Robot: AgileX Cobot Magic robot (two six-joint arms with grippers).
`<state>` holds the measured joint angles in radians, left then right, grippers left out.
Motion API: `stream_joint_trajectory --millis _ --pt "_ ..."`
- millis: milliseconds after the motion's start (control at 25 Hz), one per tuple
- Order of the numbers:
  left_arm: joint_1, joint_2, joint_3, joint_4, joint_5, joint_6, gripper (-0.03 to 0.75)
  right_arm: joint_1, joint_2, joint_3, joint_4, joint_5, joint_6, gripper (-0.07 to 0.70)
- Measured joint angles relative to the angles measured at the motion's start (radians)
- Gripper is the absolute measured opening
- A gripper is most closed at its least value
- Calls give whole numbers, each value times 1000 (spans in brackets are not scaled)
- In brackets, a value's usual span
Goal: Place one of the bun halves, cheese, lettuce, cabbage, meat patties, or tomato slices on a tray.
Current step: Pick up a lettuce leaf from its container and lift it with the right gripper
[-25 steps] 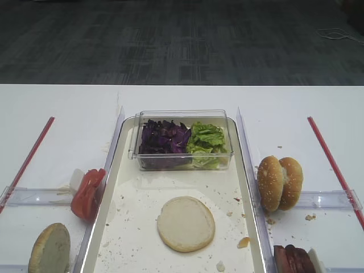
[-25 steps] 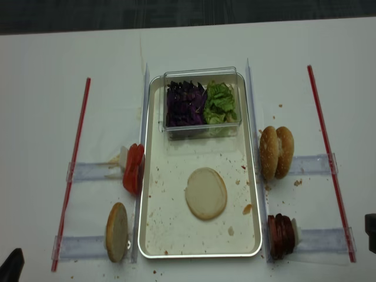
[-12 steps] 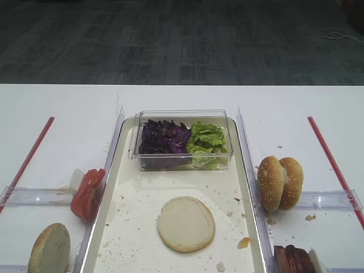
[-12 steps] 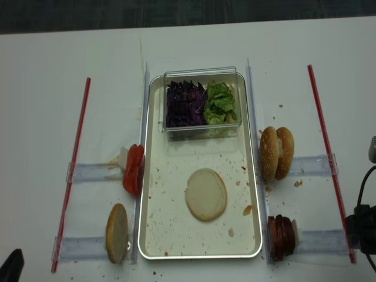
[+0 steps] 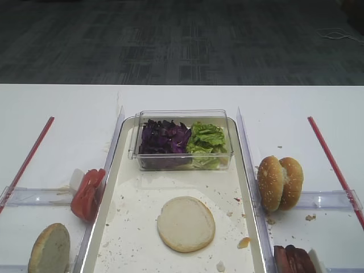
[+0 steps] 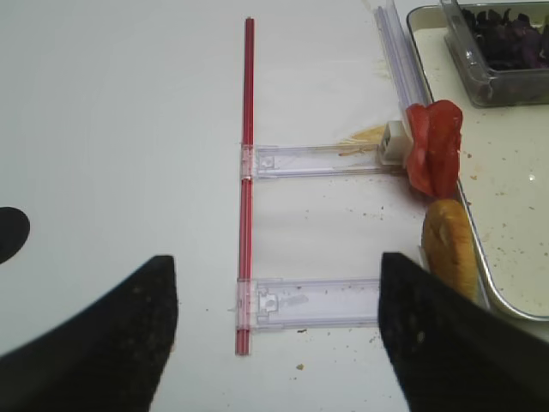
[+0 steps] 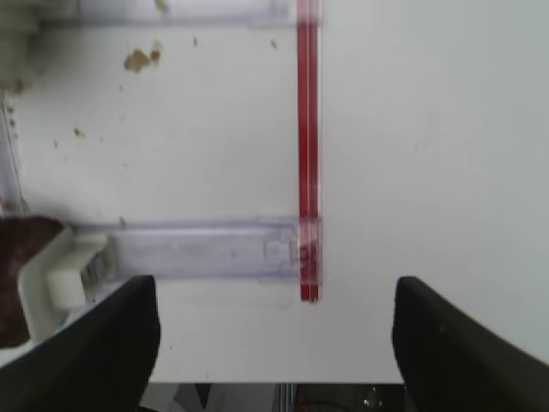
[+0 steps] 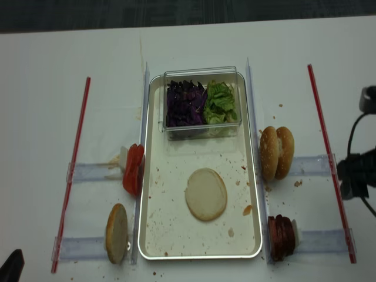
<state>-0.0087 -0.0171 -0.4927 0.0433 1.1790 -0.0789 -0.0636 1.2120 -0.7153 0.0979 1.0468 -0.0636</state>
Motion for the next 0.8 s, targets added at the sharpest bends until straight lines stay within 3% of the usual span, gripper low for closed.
stream_joint_trajectory --millis 320,600,800 --pt "0 0 0 0 0 0 491 0 398 -365 0 -23 -2 591" --pt "0 0 0 0 0 0 491 0 669 -687 2 31 -10 590" --pt "0 0 0 0 0 0 491 0 782 -845 2 81 -11 590"
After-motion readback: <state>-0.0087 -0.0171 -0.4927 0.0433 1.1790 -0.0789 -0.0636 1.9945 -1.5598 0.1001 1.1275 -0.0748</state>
